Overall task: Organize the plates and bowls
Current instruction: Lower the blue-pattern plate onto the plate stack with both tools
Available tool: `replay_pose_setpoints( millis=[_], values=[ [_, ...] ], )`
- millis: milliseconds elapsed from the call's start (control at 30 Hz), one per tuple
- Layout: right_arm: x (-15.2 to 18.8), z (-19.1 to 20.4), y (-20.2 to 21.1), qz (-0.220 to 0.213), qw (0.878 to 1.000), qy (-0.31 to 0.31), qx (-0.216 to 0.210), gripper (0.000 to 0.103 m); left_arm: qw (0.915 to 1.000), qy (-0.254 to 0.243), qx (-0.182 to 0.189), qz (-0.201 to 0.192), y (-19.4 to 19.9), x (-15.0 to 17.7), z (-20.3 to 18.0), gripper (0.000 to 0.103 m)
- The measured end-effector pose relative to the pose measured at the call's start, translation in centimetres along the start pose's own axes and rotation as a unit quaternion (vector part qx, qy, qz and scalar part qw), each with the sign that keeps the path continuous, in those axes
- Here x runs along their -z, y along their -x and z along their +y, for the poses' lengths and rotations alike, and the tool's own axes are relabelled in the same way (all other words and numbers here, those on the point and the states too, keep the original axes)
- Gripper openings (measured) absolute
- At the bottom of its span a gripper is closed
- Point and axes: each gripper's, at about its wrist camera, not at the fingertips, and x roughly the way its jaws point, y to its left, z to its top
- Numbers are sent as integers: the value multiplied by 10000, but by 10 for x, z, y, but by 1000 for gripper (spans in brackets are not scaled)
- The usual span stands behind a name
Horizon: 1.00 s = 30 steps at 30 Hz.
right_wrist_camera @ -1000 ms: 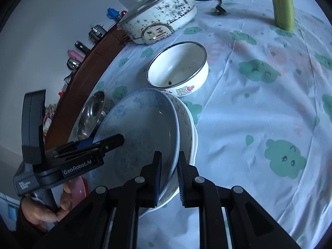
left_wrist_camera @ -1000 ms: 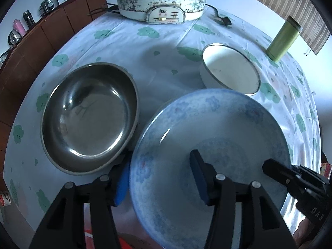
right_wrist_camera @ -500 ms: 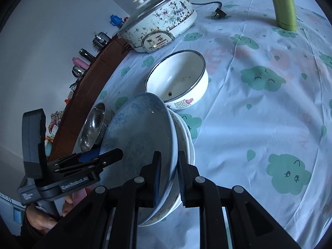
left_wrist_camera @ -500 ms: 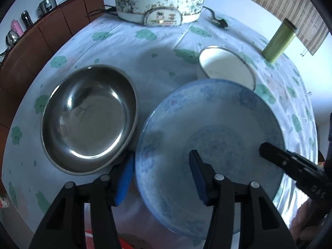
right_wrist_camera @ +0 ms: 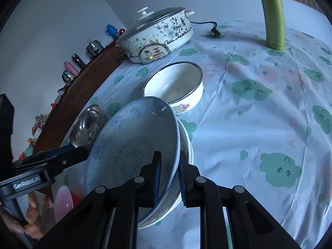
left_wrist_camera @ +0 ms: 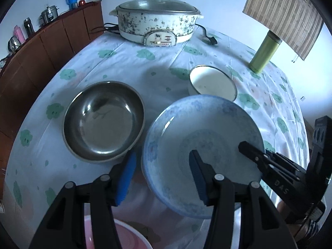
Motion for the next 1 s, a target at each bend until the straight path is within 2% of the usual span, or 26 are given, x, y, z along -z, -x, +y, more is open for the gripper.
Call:
replay_pose_setpoints(
  millis=[100,333,500,767,1000],
  values=[
    [4,4,2,-135,9998,-66,149,19,10000,89,37,-17,4,4,3,53],
    [16,23,2,-527,9950,412,745,20,9996,267,81,64,4,13,10,53],
    [22,30,2,-655,9920,478,968,23,9995,316,89,43,8,15,15,53],
    [32,23,9,-805,9946,-38,647,24,9993,342,125,111,5,17,16,53],
    [28,0,14,-523,9942,-922,-152,25,9991,376,131,155,3,17,18,53]
  ],
)
